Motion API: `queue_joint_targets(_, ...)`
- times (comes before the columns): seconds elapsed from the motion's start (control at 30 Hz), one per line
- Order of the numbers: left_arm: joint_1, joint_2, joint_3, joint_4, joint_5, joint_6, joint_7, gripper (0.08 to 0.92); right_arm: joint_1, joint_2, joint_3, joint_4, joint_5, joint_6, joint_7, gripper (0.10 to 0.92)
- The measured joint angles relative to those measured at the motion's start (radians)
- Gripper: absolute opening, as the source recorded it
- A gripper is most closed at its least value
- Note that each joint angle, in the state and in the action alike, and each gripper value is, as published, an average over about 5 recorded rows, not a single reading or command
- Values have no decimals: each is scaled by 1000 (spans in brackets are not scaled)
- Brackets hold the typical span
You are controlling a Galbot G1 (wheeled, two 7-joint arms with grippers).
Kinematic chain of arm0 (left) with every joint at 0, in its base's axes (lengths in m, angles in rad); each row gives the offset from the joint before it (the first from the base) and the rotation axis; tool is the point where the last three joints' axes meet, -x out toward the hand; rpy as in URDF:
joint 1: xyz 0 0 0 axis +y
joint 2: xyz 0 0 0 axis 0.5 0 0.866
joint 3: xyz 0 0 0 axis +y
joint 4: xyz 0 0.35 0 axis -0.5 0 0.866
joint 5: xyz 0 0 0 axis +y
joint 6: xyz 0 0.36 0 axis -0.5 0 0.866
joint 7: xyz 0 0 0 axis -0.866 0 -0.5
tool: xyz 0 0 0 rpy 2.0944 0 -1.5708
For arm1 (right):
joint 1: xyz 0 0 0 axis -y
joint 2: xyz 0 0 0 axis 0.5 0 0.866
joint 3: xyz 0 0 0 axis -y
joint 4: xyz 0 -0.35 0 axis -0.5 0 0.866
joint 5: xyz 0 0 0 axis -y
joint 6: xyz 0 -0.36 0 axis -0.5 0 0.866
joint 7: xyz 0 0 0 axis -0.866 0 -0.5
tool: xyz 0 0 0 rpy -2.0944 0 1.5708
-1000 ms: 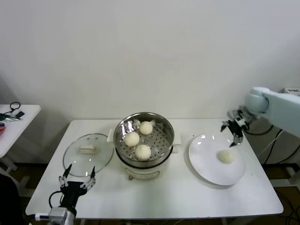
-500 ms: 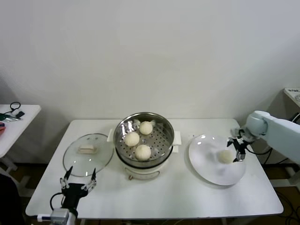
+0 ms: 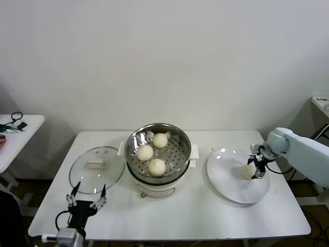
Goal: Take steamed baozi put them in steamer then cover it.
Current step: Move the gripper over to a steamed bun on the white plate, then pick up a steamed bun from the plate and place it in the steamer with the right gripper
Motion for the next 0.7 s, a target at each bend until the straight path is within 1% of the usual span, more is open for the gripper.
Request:
queue_joint_targets(0.23,0,0,9,-5,7,2,0,823,14,-12,-2,19,21,-7,-7,679)
queue_joint_targets(0.4,2,0,12,-13,9,2,1,823,94,-31,-60,59,72,-17,-16,679)
queue_joint_targets(0.53,3,4,15,-19,11,3,3,823,229,-32,-160,119,160,-32,-20,679)
queue_joint_targets(0.7,4,14,20,-27,11,5,5,823,454,3,-315,220,317,-63,-18,679)
